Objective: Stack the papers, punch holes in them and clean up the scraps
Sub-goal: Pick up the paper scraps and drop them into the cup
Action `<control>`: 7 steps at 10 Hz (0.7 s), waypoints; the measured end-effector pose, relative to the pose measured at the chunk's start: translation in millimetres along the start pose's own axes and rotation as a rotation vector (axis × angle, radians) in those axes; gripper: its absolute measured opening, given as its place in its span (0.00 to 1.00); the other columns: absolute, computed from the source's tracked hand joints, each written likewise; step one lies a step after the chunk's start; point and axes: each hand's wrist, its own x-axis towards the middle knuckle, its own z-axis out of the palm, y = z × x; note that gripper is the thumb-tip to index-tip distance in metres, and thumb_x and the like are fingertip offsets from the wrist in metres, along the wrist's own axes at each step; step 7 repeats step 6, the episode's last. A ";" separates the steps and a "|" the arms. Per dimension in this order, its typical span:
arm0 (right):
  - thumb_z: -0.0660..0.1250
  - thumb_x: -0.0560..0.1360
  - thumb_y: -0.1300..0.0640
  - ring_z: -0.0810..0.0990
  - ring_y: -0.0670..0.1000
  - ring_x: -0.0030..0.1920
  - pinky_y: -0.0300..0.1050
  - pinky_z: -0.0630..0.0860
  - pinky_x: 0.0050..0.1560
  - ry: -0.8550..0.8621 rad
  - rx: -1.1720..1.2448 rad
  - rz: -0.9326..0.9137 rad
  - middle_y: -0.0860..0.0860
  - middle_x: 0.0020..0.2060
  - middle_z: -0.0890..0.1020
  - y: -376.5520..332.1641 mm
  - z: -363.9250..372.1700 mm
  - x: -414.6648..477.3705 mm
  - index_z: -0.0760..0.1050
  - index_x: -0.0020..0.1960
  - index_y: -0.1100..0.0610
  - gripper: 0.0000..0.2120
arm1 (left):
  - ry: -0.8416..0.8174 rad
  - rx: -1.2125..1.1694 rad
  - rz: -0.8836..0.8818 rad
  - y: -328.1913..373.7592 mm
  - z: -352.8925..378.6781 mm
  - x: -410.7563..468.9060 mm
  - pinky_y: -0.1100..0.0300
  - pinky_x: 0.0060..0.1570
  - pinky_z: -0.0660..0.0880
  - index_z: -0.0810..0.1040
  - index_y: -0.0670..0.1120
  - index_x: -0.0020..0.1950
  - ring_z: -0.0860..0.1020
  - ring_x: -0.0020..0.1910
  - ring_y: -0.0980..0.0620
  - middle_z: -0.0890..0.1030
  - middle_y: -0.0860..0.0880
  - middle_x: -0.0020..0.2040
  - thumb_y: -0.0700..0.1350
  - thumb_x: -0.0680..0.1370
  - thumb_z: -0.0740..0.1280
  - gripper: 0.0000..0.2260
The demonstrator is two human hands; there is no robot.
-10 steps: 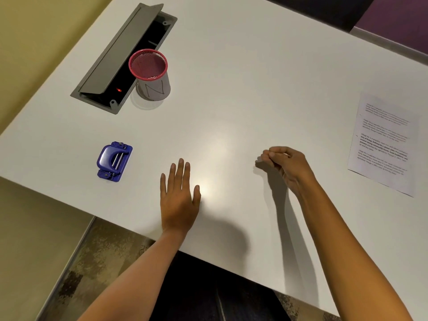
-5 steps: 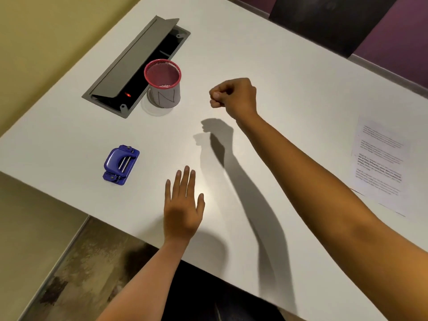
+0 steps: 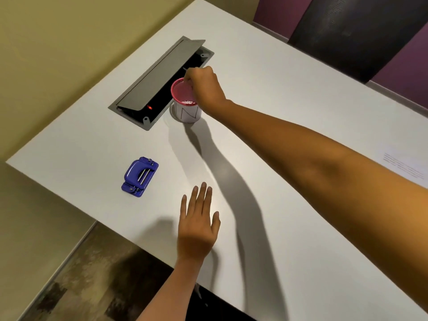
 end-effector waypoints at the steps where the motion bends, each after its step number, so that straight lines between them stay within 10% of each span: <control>1: 0.62 0.77 0.64 0.78 0.60 0.53 0.45 0.73 0.48 -0.025 -0.058 -0.023 0.63 0.54 0.79 0.5 -2.3 3.3 0.76 0.57 0.65 0.11 | 0.026 -0.016 0.006 0.6 -0.4 0.4 0.43 0.73 0.63 0.63 0.42 0.77 0.60 0.78 0.46 0.63 0.45 0.78 0.47 0.80 0.60 0.25; 7: 0.62 0.71 0.71 0.78 0.54 0.41 0.47 0.76 0.43 0.267 0.301 0.222 0.57 0.40 0.83 32.6 -20.4 -52.3 0.79 0.45 0.65 0.08 | 0.037 0.026 0.039 0.2 -1.8 1.9 0.43 0.72 0.64 0.63 0.42 0.76 0.61 0.77 0.46 0.64 0.44 0.77 0.47 0.80 0.60 0.25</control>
